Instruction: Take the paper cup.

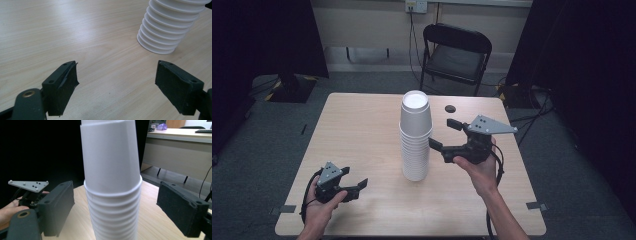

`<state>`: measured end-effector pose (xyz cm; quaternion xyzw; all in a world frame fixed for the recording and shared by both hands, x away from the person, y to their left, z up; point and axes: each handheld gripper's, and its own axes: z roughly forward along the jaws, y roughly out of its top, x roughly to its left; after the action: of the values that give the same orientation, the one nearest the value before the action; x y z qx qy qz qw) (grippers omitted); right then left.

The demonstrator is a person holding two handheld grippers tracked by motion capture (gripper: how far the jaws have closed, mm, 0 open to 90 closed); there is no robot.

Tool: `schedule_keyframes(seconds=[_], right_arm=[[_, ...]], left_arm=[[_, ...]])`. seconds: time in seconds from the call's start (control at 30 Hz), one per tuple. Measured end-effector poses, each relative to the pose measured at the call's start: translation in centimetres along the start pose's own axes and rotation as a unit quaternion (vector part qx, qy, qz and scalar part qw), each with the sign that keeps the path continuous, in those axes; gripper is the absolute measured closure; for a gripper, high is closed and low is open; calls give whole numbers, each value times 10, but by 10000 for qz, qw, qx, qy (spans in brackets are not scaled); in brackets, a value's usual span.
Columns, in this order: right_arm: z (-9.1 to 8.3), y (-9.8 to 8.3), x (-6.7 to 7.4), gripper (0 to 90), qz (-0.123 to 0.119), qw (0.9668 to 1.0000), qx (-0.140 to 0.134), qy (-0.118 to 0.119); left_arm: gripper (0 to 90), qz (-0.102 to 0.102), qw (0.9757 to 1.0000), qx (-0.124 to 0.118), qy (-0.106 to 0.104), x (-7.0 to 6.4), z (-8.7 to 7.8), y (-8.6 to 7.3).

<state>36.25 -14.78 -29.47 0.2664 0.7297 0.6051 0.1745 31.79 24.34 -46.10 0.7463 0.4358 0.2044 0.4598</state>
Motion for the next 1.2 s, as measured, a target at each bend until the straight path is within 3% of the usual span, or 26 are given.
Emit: schedule_keyframes(seconds=[0.63, 1.2], right_arm=[[38, 36, 4, 138, -210, 9995, -152, 183], [73, 30, -3, 135, -198, 9995, 86, 224]], left_arm=[[178, -26, 10000, 11, -22, -1, 1, -1], [177, -13, 10000, 19, -24, -1, 2, -1]])
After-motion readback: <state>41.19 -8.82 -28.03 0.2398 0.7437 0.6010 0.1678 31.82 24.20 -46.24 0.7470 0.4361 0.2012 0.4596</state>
